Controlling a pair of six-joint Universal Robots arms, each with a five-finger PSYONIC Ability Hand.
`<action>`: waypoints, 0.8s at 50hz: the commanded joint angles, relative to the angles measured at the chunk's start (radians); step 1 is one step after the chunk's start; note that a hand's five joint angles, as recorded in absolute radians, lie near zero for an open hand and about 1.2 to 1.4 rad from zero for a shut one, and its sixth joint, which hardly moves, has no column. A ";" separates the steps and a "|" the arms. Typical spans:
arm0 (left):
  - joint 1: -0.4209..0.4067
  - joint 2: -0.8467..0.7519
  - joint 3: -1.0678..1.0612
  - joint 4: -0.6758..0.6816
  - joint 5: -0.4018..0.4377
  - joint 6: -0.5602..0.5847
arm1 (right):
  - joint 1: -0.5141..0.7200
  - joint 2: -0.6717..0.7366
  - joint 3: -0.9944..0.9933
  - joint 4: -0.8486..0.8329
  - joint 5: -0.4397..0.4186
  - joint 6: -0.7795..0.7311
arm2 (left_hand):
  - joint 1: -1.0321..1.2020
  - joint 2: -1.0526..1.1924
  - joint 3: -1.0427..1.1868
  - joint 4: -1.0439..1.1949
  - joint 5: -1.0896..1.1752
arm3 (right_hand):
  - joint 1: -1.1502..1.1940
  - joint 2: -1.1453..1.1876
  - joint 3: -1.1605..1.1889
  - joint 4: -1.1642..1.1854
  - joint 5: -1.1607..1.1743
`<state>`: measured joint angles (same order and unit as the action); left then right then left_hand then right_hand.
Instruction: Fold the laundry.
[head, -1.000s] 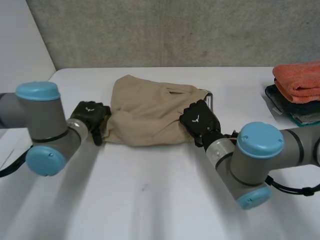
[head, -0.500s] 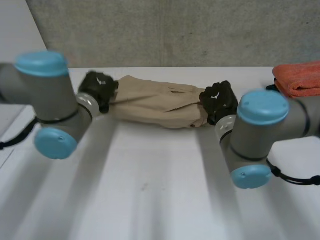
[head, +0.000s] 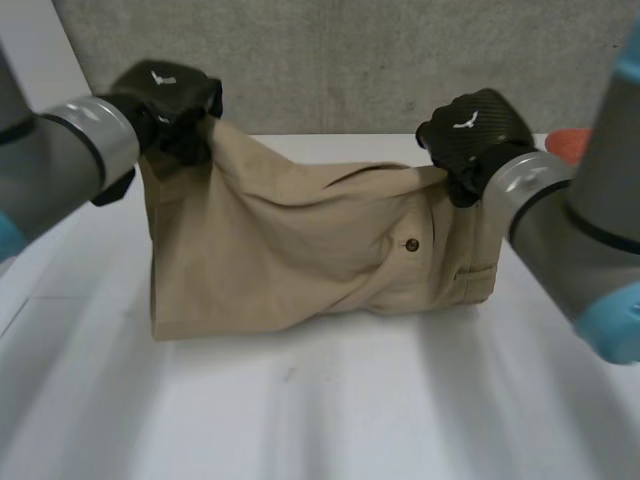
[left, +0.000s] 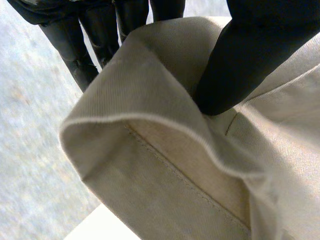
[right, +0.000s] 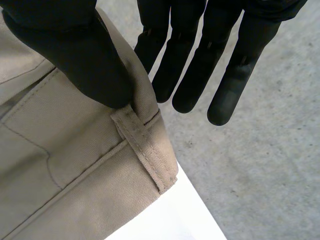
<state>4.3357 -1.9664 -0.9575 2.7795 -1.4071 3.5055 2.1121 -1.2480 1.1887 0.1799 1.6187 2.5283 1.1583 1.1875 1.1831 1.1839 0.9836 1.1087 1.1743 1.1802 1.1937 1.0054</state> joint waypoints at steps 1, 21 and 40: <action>0.004 -0.155 0.271 0.084 -0.012 0.044 | -0.004 0.199 -0.184 -0.267 0.044 0.041 | 0.191 0.162 0.166 0.166 0.191 | 0.288 0.222 0.216 0.203 0.216; 0.059 -0.054 0.179 0.368 -0.013 -0.223 | -0.001 0.090 -0.009 -0.712 0.001 0.219 | 0.183 0.153 0.158 0.157 0.183 | 0.288 0.222 0.216 0.203 0.216; 0.048 -0.149 -0.349 0.299 0.142 0.081 | -0.012 0.154 0.348 -0.298 -0.071 -0.023 | -0.786 -0.815 -0.811 -0.812 -0.786 | -0.464 -0.530 -0.536 -0.549 -0.535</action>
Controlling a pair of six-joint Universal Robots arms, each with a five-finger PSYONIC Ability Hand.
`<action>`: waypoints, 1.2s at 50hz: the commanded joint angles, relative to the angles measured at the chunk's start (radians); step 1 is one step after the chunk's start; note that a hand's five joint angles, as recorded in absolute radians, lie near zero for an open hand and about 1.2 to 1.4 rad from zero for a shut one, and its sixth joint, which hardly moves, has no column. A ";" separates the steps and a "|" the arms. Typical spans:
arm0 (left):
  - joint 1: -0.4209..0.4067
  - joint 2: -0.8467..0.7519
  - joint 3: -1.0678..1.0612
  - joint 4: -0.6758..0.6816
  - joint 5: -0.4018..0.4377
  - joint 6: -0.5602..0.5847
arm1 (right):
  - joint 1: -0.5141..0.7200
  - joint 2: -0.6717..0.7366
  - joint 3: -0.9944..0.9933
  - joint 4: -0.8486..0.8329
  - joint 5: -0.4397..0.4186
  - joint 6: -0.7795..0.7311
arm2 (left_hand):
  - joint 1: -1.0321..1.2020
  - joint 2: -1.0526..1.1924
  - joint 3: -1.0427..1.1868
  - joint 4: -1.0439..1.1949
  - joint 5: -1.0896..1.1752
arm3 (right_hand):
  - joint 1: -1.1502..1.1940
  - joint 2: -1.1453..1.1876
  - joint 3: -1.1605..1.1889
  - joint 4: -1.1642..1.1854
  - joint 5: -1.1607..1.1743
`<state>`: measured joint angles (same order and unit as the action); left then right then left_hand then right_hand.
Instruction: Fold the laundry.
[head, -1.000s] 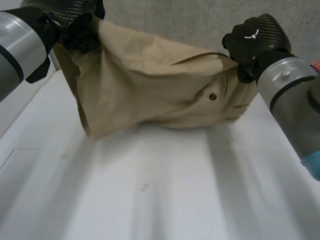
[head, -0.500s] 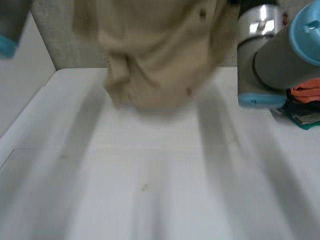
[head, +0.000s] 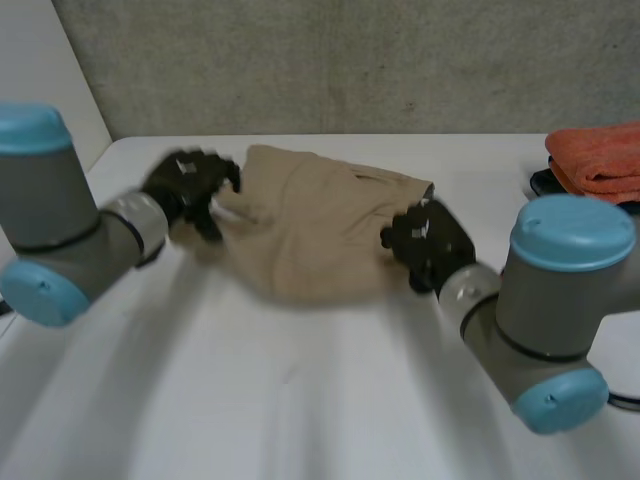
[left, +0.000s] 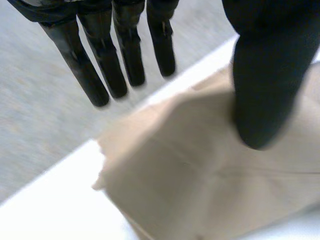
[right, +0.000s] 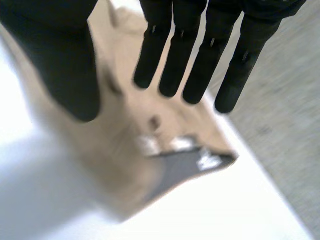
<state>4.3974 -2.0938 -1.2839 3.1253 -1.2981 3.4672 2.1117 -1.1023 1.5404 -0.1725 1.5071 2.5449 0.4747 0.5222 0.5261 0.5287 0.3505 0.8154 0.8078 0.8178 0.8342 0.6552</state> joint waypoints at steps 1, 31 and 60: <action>-0.015 0.000 -0.018 -0.072 0.023 0.137 | -0.016 -0.005 -0.014 0.057 0.053 -0.010 | -0.178 -0.226 -0.230 -0.232 -0.229 | -0.235 -0.227 -0.237 -0.254 -0.249; 0.047 0.419 -0.525 -0.202 -0.102 0.130 | -0.056 0.099 -0.305 0.370 -0.209 -0.018 | -0.059 -0.106 -0.110 -0.113 -0.109 | -0.318 -0.310 -0.320 -0.337 -0.332; 0.073 0.204 -0.393 -0.057 -0.061 0.087 | 0.004 -0.097 -0.267 0.211 -0.145 0.248 | -0.194 -0.241 -0.245 -0.248 -0.244 | 0.581 0.589 0.578 0.562 0.567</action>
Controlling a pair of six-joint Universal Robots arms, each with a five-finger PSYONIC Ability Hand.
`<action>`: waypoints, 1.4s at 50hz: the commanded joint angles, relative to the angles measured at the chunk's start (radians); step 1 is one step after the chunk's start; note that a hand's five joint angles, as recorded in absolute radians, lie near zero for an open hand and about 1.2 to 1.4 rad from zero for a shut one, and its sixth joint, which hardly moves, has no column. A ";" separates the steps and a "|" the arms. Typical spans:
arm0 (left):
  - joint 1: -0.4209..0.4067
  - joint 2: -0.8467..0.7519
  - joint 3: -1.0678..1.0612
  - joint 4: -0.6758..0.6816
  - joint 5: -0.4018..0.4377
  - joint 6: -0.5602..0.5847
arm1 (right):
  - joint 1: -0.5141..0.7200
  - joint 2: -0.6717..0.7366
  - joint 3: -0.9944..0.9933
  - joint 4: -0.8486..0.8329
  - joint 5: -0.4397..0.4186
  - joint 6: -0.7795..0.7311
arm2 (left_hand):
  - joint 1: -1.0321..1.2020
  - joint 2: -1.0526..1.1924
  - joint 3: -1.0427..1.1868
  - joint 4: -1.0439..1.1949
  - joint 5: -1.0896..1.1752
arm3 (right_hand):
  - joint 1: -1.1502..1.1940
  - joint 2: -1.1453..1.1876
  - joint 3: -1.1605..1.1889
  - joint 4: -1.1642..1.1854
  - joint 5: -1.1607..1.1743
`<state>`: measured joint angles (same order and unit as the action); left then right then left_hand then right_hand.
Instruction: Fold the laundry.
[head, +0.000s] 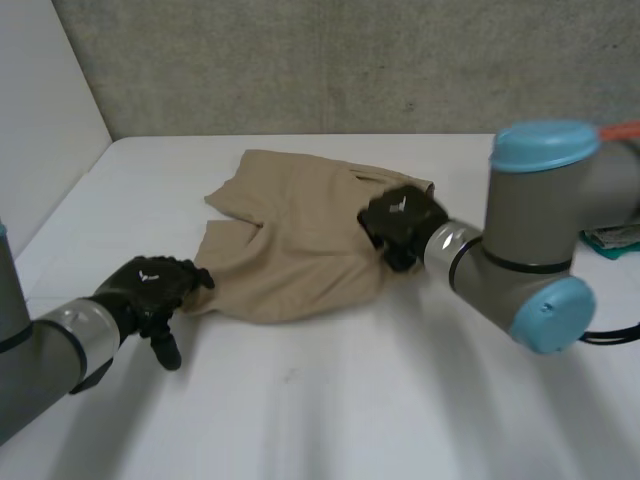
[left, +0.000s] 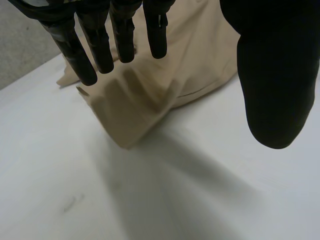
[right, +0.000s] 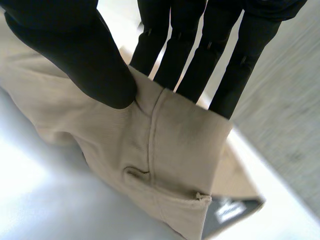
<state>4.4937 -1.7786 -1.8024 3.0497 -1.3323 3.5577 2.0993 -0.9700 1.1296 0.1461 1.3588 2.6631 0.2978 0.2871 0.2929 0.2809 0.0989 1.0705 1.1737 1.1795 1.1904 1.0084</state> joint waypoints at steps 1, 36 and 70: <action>-0.028 -0.125 0.139 0.017 -0.031 -0.005 | 0.018 -0.243 0.157 -0.114 0.005 0.147 | -0.017 -0.006 -0.012 0.000 0.008 | 0.326 0.223 0.217 0.206 0.213; -0.134 -0.107 0.203 -0.018 -0.137 -0.013 | 0.013 -0.283 0.366 -0.190 0.168 0.178 | 0.215 0.226 0.220 0.232 0.239 | 0.326 0.223 0.217 0.206 0.213; -0.191 -0.235 0.198 0.021 -0.206 0.141 | 0.002 -0.223 0.351 -0.201 0.181 0.166 | 0.115 0.126 0.120 0.132 0.140 | 0.326 0.223 0.217 0.206 0.213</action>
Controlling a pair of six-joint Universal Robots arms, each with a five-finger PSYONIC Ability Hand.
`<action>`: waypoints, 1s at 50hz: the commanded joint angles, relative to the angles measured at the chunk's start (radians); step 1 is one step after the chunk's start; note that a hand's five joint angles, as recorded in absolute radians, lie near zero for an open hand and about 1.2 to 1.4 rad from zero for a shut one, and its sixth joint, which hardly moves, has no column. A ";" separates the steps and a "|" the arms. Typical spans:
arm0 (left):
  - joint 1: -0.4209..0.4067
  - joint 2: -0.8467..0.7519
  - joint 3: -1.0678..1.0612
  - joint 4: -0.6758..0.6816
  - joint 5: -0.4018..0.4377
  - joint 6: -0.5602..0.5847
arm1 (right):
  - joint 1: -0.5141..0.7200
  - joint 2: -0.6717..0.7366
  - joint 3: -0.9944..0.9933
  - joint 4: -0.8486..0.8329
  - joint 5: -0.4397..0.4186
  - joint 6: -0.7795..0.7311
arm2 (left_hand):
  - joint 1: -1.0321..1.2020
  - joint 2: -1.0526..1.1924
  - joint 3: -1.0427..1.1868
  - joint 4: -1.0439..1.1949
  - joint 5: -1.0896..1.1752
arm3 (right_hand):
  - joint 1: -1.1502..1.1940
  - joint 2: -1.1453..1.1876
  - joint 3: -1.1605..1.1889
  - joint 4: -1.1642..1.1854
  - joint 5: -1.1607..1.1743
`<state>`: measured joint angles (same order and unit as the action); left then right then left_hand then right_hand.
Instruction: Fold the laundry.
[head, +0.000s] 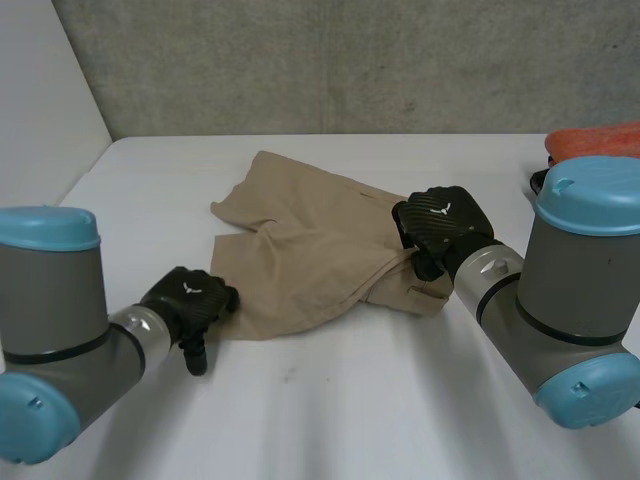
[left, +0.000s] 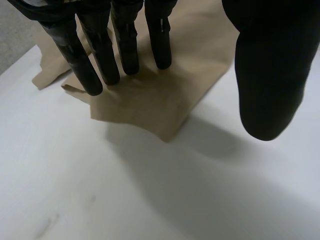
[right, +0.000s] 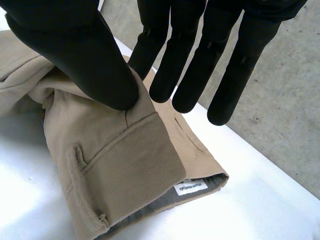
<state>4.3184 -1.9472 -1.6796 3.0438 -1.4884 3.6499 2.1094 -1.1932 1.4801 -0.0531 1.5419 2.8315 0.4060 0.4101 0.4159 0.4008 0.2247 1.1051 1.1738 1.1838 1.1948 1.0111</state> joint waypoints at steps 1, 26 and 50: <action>-0.017 -0.088 0.096 0.036 -0.068 0.061 | -0.009 0.000 -0.001 -0.004 0.000 -0.007 | 0.016 0.012 0.006 0.021 0.023 | 0.291 0.222 0.213 0.201 0.211; -0.069 -0.285 0.274 0.113 -0.113 0.188 | -0.029 0.032 -0.006 -0.022 0.000 -0.037 | 0.342 0.338 0.332 0.347 0.349 | 0.291 0.222 0.213 0.201 0.211; -0.069 -0.008 0.149 -0.080 -0.105 0.214 | -0.032 -0.063 0.057 0.192 -0.069 -0.332 | 0.990 0.986 0.980 0.995 0.997 | 0.291 0.222 0.213 0.201 0.211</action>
<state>4.2454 -2.1525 -1.4295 3.0966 -1.6146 3.8401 2.0824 -1.1926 1.4876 -0.0286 1.5262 2.7330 1.1431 1.1897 1.1843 1.1946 0.9890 1.1051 1.1738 1.1838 1.1948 1.0110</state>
